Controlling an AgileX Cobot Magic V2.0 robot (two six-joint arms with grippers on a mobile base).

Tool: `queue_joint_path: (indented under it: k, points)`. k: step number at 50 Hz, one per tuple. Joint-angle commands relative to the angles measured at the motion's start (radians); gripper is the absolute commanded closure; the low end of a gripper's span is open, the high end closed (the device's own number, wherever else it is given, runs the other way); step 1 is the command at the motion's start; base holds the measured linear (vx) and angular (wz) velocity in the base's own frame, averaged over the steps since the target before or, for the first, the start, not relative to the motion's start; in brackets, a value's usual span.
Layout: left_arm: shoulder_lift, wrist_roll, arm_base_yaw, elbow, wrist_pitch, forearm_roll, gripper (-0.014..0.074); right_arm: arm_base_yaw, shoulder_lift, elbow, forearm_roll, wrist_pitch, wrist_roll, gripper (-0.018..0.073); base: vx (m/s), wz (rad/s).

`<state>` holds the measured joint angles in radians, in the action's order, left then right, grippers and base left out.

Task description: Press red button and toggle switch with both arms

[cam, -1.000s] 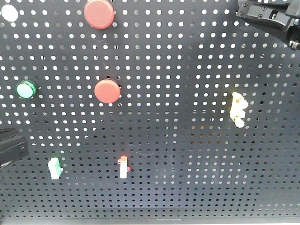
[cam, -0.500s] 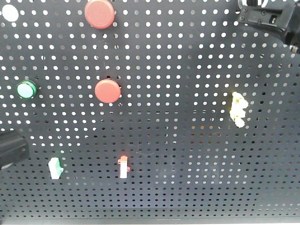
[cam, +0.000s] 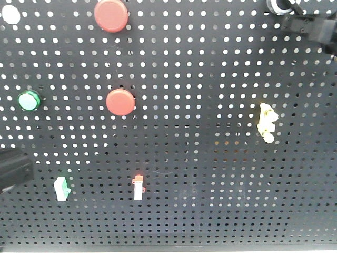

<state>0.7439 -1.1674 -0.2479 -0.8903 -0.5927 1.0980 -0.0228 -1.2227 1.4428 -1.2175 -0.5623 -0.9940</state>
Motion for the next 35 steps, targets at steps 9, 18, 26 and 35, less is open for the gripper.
queue_joint_path:
  k: [9, 18, 26, 35]
  points:
    - [-0.016, 0.010, -0.002, -0.028, 0.009, 0.002, 0.0594, 0.015, 0.094, 0.027, 0.135, 0.043, 0.039, 0.0562, 0.00, 0.00]
    - [-0.073, 0.059, -0.002, 0.053, 0.050, -0.036, 0.0594, 0.015, 0.210, 0.021, 0.396, -0.006, 0.177, 0.0562, 0.00, 0.00]
    - [-0.168, 0.171, -0.002, 0.190, 0.065, -0.128, 0.0594, 0.015, 0.396, -0.181, 0.486, 0.064, 0.192, 0.0562, 0.00, 0.00]
    - [-0.354, 0.270, -0.002, 0.355, 0.059, -0.216, 0.0594, 0.015, 0.749, -0.594, 0.529, 0.205, 0.167, 0.0562, 0.00, 0.00]
